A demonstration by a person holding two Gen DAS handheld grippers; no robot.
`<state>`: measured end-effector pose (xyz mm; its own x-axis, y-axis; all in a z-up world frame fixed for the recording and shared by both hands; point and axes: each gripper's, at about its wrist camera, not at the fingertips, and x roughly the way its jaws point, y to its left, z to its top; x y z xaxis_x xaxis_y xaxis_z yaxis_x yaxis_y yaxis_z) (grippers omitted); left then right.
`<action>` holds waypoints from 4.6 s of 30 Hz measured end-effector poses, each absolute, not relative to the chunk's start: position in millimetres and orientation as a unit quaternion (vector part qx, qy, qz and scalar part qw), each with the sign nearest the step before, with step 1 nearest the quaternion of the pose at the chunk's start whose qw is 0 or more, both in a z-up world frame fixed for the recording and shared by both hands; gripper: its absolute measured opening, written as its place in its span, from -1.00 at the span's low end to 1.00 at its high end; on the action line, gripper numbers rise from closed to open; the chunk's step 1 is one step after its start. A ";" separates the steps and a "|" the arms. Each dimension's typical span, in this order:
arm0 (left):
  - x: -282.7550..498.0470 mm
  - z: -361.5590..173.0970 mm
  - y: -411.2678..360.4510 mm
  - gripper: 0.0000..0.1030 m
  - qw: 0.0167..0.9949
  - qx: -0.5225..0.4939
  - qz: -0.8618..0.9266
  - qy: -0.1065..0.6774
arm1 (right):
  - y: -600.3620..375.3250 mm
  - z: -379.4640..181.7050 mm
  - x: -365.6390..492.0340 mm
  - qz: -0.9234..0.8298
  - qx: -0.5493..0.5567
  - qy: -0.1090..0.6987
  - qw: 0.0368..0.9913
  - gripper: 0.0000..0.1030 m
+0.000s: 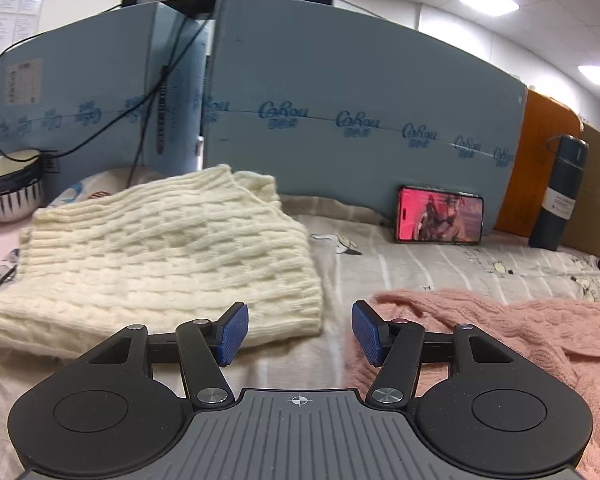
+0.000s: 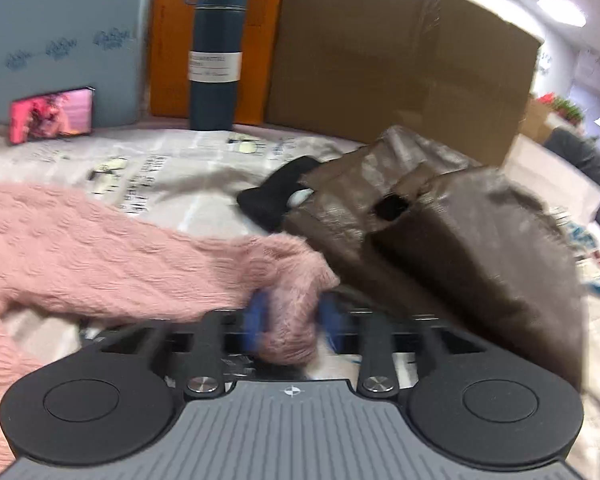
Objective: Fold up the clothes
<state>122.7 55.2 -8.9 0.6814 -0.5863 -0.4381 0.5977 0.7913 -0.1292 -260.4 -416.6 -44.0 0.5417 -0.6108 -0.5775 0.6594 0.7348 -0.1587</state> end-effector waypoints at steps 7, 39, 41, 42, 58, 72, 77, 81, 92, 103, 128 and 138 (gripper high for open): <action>106.2 5.2 73.2 0.50 0.911 -0.023 -0.365 0.192 | -357.1 4.4 -256.2 -0.327 0.034 0.234 0.915 0.52; -22.1 0.3 89.4 0.71 0.847 0.145 -0.508 0.061 | -207.5 -21.6 -193.9 -0.066 0.022 0.287 0.955 0.11; -37.5 -1.8 90.3 0.73 0.820 0.182 -0.541 0.039 | -206.2 -27.9 -195.2 -0.063 -0.002 0.290 0.955 0.36; -43.3 -6.0 86.0 0.74 0.815 0.214 -0.538 0.032 | -205.7 -31.9 -194.4 -0.061 -0.012 0.294 0.954 0.47; -73.4 -19.3 99.8 0.88 0.746 0.408 -0.526 0.010 | -234.6 -26.3 -305.7 0.006 -0.103 0.220 0.970 0.99; -62.0 -35.9 55.2 0.88 0.695 0.521 -0.495 -0.024 | -262.1 -42.0 -327.8 -0.030 -0.187 0.326 0.926 0.99; -54.7 -38.3 40.3 0.88 0.700 0.487 -0.521 -0.041 | -263.1 -46.0 -303.4 -0.001 -0.175 0.309 0.935 0.99; -49.5 -38.9 33.8 0.62 0.704 0.466 -0.533 -0.049 | -257.2 -49.0 -277.7 0.040 -0.160 0.289 0.943 0.99; -23.8 -31.9 51.3 -0.52 0.730 0.405 -0.550 0.001 | -312.6 -42.6 -308.8 0.034 -0.019 0.254 0.966 -0.53; 48.2 -3.0 28.7 -0.57 0.818 0.245 -0.514 0.082 | -370.4 1.6 -259.5 0.060 0.030 0.170 0.983 -0.74; 94.2 -17.6 -41.9 0.58 0.888 0.243 -0.367 0.132 | -443.5 -3.2 -289.1 -0.202 0.123 0.161 0.958 0.34; 68.1 -1.6 -18.3 0.71 0.886 0.183 -0.407 0.125 | -423.1 -26.7 -304.7 -0.249 0.148 0.221 0.931 -0.03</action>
